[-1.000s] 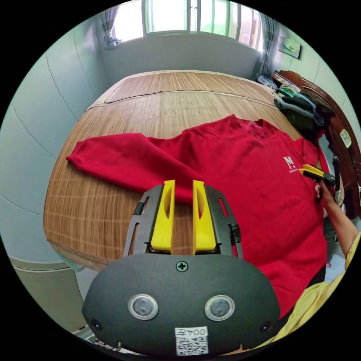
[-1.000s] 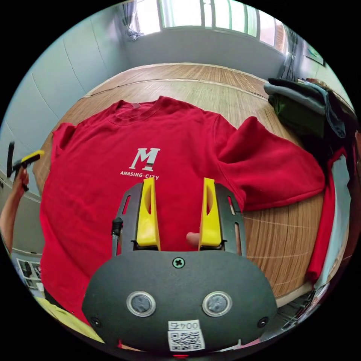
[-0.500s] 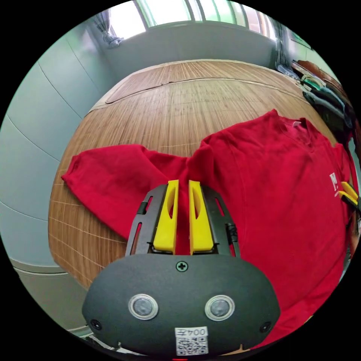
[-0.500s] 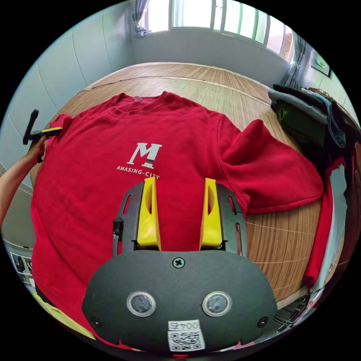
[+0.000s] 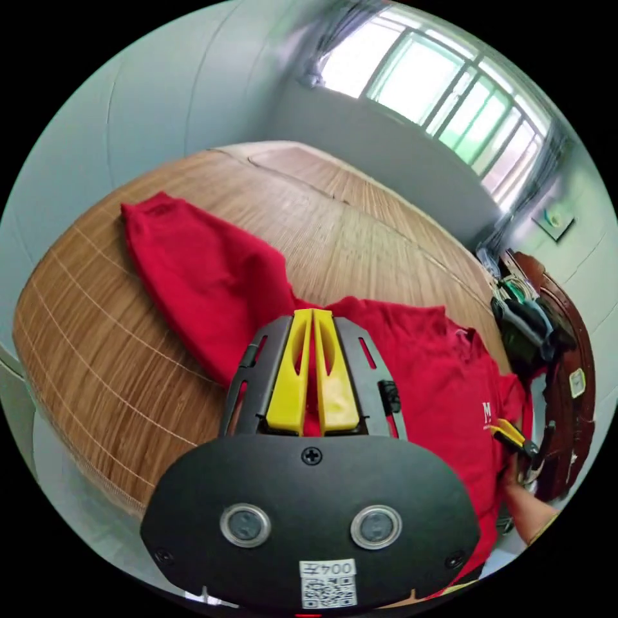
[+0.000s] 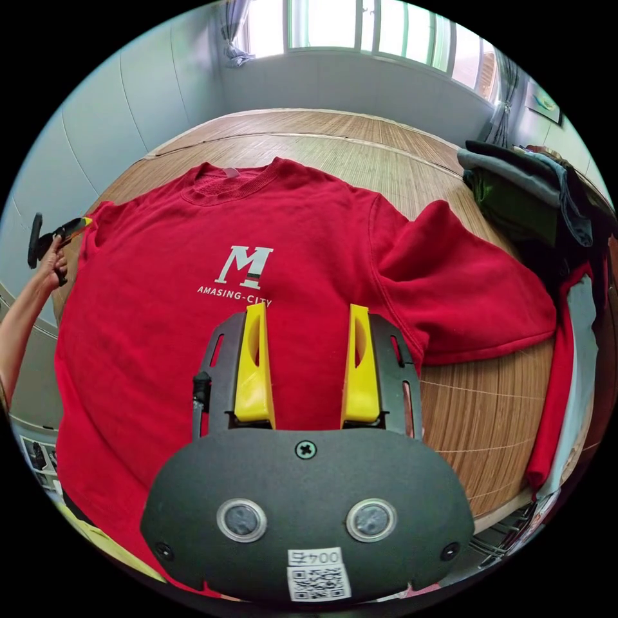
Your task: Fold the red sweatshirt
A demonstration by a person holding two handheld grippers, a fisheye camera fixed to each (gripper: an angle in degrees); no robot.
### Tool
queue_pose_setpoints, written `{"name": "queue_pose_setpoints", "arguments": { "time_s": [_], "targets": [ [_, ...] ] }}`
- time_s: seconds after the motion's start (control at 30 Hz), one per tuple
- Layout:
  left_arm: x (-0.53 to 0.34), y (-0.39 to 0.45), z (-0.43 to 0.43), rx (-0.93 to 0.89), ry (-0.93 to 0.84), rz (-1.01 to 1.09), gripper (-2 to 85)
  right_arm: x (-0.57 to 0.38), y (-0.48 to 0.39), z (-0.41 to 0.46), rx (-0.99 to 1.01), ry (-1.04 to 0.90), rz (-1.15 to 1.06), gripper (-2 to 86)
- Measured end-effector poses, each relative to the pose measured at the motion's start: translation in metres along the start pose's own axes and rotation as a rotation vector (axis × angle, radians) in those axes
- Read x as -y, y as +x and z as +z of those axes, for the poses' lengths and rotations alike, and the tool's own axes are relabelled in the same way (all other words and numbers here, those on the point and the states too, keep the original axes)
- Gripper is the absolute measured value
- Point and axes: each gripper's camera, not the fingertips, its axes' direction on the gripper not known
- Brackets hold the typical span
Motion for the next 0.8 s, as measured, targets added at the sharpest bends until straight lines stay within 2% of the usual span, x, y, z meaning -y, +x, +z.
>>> {"name": "queue_pose_setpoints", "arguments": {
  "time_s": [0.13,0.23,0.37,0.43,0.63,0.8],
  "targets": [
    [-0.008,0.074,0.003,-0.090,0.043,0.191,0.3,0.004,0.000,0.003,-0.001,0.001,0.001,17.4],
    [-0.018,0.139,0.044,-0.145,-0.082,0.376,0.3,0.007,0.000,0.004,0.000,0.003,0.002,17.5],
    [-0.042,0.196,0.108,0.074,-0.200,0.559,0.2,0.010,0.001,0.006,0.001,0.005,0.003,17.3],
    [-0.040,0.201,0.122,0.117,-0.219,0.575,0.2,0.012,0.002,0.007,0.000,0.005,0.011,16.8],
    [-0.023,0.178,0.142,-0.013,-0.262,0.475,0.2,0.019,0.005,0.010,0.004,0.011,0.018,15.8],
    [-0.020,0.182,0.150,0.013,-0.261,0.498,0.2,0.024,0.009,0.012,0.009,0.014,0.021,15.8]
  ]
}}
